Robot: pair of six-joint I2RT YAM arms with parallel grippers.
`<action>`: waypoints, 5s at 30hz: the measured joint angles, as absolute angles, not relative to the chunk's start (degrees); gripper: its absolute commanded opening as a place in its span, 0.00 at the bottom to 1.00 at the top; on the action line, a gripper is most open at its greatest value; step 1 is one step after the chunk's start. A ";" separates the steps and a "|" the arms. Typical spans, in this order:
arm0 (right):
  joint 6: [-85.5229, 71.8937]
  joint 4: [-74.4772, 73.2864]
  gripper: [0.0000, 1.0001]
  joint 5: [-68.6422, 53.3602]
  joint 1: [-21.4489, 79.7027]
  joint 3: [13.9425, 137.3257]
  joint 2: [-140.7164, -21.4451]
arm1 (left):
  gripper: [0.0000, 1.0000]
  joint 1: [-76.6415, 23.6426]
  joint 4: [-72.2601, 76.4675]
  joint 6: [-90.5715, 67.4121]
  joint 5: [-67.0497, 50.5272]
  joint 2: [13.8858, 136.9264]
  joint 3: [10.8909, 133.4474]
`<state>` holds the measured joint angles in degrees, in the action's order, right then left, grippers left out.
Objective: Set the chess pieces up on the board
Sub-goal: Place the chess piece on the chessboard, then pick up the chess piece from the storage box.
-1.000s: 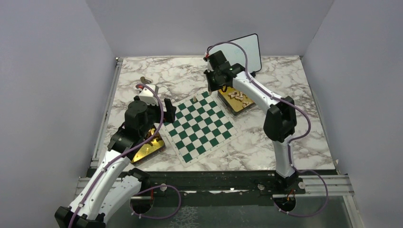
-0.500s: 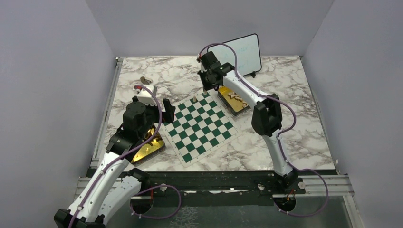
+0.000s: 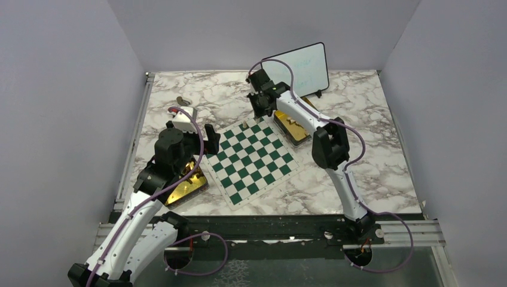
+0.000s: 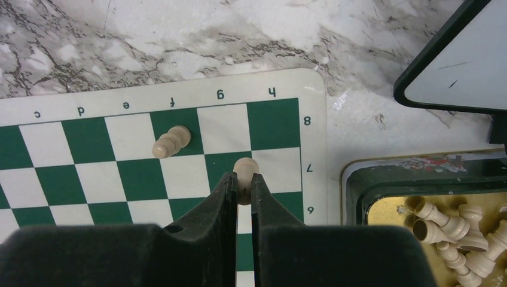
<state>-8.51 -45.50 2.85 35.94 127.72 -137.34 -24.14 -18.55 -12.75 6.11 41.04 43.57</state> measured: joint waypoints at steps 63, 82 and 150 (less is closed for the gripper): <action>-9.23 -44.12 0.11 1.98 37.12 133.47 -143.76 | 0.99 -24.14 -18.55 -12.58 6.13 40.71 43.57; -9.61 -43.70 0.11 1.85 37.82 133.71 -143.92 | 0.99 -24.14 -18.55 -12.58 6.13 40.73 43.57; -6.94 -27.35 0.33 18.63 25.17 95.81 -115.39 | 0.99 -24.14 -18.55 -12.58 6.09 40.93 43.27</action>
